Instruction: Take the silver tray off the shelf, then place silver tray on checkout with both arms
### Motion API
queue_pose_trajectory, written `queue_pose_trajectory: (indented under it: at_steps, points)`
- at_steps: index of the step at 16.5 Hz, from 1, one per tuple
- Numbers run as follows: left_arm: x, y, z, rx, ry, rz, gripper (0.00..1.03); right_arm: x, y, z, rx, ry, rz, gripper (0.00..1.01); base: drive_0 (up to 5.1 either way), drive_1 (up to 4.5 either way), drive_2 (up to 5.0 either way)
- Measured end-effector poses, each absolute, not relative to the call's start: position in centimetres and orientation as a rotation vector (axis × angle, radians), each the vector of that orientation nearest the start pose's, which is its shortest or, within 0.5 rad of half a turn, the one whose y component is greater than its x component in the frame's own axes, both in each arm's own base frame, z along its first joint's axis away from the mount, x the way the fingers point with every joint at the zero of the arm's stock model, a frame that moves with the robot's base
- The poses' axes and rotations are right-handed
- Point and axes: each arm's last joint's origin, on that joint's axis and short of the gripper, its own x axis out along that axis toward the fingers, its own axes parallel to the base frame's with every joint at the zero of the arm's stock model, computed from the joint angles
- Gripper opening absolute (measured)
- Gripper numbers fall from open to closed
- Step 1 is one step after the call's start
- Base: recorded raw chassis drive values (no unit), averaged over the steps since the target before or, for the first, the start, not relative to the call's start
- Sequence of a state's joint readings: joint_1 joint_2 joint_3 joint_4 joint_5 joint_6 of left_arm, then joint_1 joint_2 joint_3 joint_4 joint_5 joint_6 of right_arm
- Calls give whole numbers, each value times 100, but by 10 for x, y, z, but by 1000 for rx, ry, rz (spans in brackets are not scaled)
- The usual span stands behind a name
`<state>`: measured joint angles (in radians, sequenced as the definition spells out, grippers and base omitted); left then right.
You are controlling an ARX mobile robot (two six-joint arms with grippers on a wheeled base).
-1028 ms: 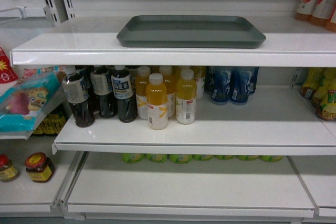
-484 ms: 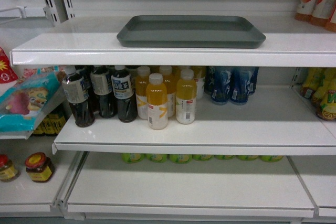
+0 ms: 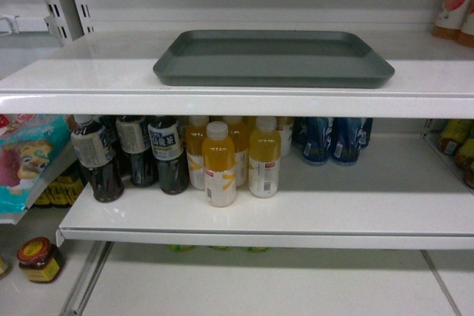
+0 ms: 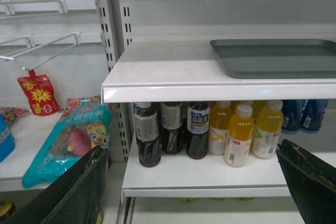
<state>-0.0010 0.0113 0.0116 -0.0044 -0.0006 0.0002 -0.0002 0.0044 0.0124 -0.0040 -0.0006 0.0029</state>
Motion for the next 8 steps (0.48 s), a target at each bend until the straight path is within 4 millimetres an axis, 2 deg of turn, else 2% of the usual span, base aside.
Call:
queue_pose_trajectory:
  at_steps: [8]
  points:
    - [98,0,166,0,3,0,98,97,0,167,3,-6,0,98,-4,429,-437]
